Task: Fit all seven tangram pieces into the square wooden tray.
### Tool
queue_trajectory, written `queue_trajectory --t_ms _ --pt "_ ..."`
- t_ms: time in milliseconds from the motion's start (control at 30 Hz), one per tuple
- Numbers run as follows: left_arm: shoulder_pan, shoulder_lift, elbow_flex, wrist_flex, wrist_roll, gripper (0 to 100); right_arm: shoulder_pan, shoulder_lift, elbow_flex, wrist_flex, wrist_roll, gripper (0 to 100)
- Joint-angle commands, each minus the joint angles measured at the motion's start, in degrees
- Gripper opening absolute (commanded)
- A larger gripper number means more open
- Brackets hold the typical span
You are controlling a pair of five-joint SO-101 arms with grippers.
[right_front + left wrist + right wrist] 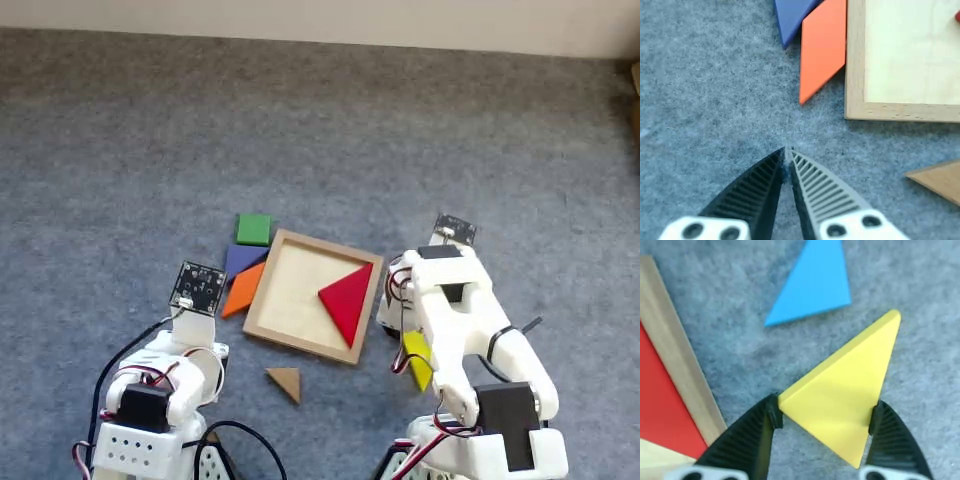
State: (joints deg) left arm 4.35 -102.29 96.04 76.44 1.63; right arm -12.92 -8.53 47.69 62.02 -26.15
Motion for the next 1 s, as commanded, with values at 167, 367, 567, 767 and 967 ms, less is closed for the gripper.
queue_trajectory --t_ms 167,367,567,767,967 --pt "-0.48 -1.27 1.10 0.09 0.53 0 -0.57 -6.73 -3.38 0.75 1.05 18.4" --pt "-0.48 -1.27 1.10 0.09 0.53 0 -4.18 -10.33 -3.38 0.75 1.14 18.3" --pt "-0.48 -1.27 1.10 0.09 0.53 0 -5.05 -10.59 -3.82 0.75 4.04 18.3" --pt "-0.48 -1.27 1.10 0.09 0.53 0 -3.74 -10.42 -4.18 0.13 -2.99 18.9" --pt "-0.48 -1.27 1.10 0.09 0.53 0 -0.84 -10.24 -6.64 -0.48 -9.85 22.1"
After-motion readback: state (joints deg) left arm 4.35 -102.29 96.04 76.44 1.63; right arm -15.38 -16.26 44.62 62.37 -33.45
